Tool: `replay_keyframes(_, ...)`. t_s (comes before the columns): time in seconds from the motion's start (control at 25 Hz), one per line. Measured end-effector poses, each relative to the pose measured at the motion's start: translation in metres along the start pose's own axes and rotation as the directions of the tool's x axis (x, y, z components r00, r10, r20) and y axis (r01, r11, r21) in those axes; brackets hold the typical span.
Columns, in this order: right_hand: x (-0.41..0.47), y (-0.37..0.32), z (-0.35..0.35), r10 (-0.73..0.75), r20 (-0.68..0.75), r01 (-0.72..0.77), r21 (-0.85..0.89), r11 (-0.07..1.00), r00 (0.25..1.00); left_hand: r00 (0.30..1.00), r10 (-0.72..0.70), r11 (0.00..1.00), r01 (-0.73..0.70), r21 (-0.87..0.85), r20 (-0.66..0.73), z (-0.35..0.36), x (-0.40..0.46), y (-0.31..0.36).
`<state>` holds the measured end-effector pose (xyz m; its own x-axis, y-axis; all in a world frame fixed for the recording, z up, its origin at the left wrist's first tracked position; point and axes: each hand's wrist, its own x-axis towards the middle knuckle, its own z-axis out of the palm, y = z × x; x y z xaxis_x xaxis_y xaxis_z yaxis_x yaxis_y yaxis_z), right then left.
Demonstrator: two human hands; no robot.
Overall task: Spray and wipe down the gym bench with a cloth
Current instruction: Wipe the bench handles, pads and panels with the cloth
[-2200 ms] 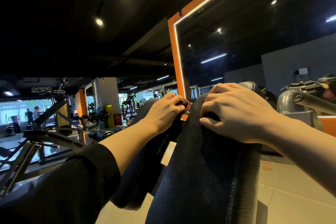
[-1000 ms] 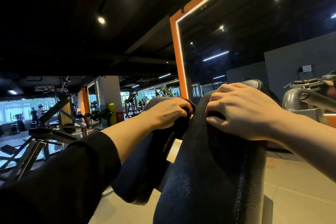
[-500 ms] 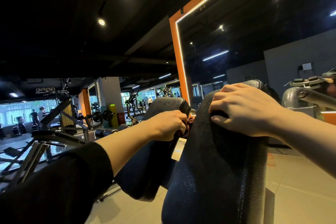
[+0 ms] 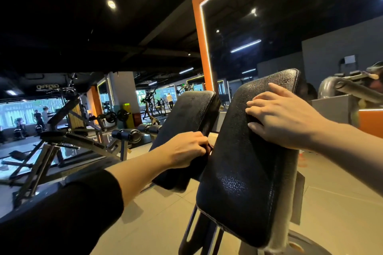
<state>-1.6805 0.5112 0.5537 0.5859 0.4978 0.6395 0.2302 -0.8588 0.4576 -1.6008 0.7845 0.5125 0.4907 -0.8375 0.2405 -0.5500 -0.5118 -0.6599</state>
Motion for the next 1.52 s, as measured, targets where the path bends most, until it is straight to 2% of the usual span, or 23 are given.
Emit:
replay_keyframes(0.08, -0.004, -0.005, 0.0, 0.029, 0.027, -0.03, 0.027, 0.999, 0.999, 0.979, -0.126, 0.992, 0.126, -0.014, -0.163, -0.004, 0.012, -0.002)
replay_keyframes(0.16, -0.002, -0.003, 0.001, 0.047, 0.019, -0.048, 0.046, 0.998, 0.999, 0.954, -0.197, 0.98, 0.189, -0.055, -0.226, -0.002, 0.019, 0.004)
replay_keyframes(0.2, -0.002, -0.003, 0.002, 0.047, 0.006, -0.047, 0.056, 0.997, 0.999, 0.969, -0.154, 0.988, 0.148, -0.046, -0.192, 0.003, 0.014, 0.008)
replay_keyframes(0.32, -0.004, -0.004, 0.008, 0.059, -0.041, -0.056, 0.068, 0.996, 0.997, 0.998, -0.009, 0.998, 0.012, -0.056, 0.062, 0.008, -0.017, 0.01)
replay_keyframes(0.4, -0.005, -0.005, 0.01, 0.062, -0.064, -0.059, 0.048, 0.997, 0.996, 0.998, 0.017, 1.0, -0.016, -0.027, 0.053, -0.001, -0.021, 0.003)
replay_keyframes(0.52, -0.006, -0.004, 0.008, 0.057, -0.082, -0.052, 0.06, 0.997, 0.995, 0.992, -0.103, 0.994, 0.101, -0.029, -0.077, -0.007, -0.011, 0.012)
replay_keyframes(0.56, -0.006, -0.003, 0.008, 0.051, -0.091, -0.045, 0.066, 0.997, 0.995, 0.992, -0.106, 0.994, 0.103, -0.034, -0.071, -0.004, -0.015, 0.019)
replay_keyframes(0.72, -0.006, -0.003, 0.017, 0.058, -0.117, -0.051, 0.066, 0.997, 0.991, 0.979, 0.074, 0.989, -0.048, -0.138, 0.188, 0.01, -0.07, 0.032)
replay_keyframes(0.8, -0.006, -0.005, 0.019, 0.061, -0.118, -0.052, 0.074, 0.996, 0.991, 0.967, 0.138, 0.988, -0.118, -0.104, 0.216, 0.007, -0.075, 0.028)
replay_keyframes(0.88, -0.007, -0.005, 0.012, 0.07, -0.113, -0.061, 0.076, 0.995, 0.991, 0.981, 0.099, 0.995, -0.094, -0.036, 0.164, -0.001, -0.051, 0.019)
replay_keyframes(1.0, -0.009, -0.005, 0.009, 0.057, -0.099, -0.046, 0.108, 0.993, 0.993, 0.99, -0.115, 0.993, 0.114, -0.017, -0.077, -0.009, -0.013, 0.005)
replay_keyframes(1.04, -0.009, -0.005, 0.01, 0.052, -0.113, -0.039, 0.113, 0.993, 0.992, 0.99, -0.117, 0.993, 0.117, -0.012, -0.074, -0.007, -0.011, 0.008)
replay_keyframes(1.16, -0.009, -0.004, 0.016, 0.059, -0.158, -0.04, 0.123, 0.992, 0.986, 0.985, 0.065, 0.998, -0.062, -0.02, 0.158, 0.005, -0.033, 0.027)
replay_keyframes(1.24, -0.009, -0.003, 0.02, 0.075, -0.158, -0.055, 0.129, 0.99, 0.985, 0.959, 0.161, 0.987, -0.161, -0.019, 0.233, -0.001, -0.036, 0.018)
replay_keyframes(1.32, -0.008, -0.004, 0.021, 0.076, -0.144, -0.058, 0.127, 0.99, 0.987, 0.978, 0.143, 0.989, -0.149, 0.026, 0.149, -0.011, -0.013, -0.003)
replay_keyframes(1.4, -0.008, -0.003, 0.019, 0.07, -0.159, -0.049, 0.132, 0.99, 0.985, 0.998, -0.057, 0.998, 0.058, 0.033, -0.024, -0.019, 0.02, -0.021)
replay_keyframes(1.44, -0.008, -0.002, 0.019, 0.06, -0.167, -0.038, 0.134, 0.99, 0.984, 0.983, -0.159, 0.987, 0.162, 0.021, -0.093, -0.019, 0.031, -0.022)
replay_keyframes(1.48, -0.008, -0.002, 0.019, 0.057, -0.163, -0.034, 0.137, 0.99, 0.985, 0.97, -0.207, 0.978, 0.21, 0.004, -0.13, -0.013, 0.036, -0.019)
replay_keyframes(1.52, -0.008, -0.002, 0.02, 0.058, -0.164, -0.035, 0.138, 0.99, 0.985, 0.975, -0.182, 0.983, 0.182, -0.015, -0.124, -0.006, 0.033, -0.013)
